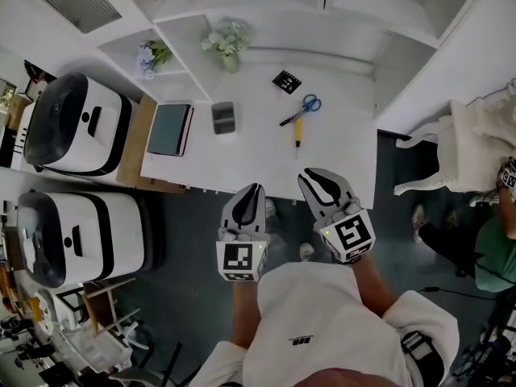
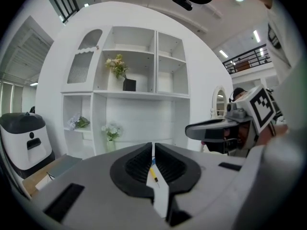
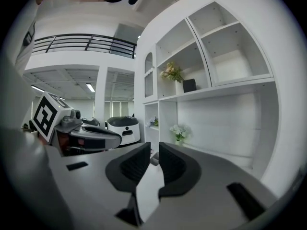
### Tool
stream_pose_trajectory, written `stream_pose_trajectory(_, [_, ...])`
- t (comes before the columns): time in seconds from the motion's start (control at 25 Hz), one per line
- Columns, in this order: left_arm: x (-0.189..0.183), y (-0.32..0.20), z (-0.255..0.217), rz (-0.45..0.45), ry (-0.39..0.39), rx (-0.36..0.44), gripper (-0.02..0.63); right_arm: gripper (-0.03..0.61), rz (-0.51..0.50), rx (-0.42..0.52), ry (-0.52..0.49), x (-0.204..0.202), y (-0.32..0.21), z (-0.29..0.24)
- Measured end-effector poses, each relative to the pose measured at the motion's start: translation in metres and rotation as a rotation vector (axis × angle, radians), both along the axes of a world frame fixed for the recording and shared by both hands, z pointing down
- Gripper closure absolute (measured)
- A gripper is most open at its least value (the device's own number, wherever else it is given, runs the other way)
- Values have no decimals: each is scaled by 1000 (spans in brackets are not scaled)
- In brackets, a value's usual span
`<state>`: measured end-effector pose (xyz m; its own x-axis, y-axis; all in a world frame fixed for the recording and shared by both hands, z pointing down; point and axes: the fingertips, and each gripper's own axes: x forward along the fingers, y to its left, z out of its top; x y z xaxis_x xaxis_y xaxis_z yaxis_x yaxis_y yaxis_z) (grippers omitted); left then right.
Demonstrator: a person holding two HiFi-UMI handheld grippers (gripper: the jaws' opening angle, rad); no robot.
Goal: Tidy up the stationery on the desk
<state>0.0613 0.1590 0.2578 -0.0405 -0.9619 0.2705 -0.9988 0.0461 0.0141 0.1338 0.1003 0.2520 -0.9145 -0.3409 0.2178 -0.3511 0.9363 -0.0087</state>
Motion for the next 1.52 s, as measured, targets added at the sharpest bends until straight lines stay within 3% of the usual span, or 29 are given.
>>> stream_pose_trajectory(0.64, [-92,-117,82,240,68,-124,614,537,284,-109,194,-57,-119,100])
stream_pose_trajectory(1.08, [-99,-153,144,413,122,-203,614,537,443,-184,290,-71,-154,159])
stream_pose_trajectory(1.52, [-91,-181,201,500,145,-252,614,535,524,-290,371,-63,-178,228])
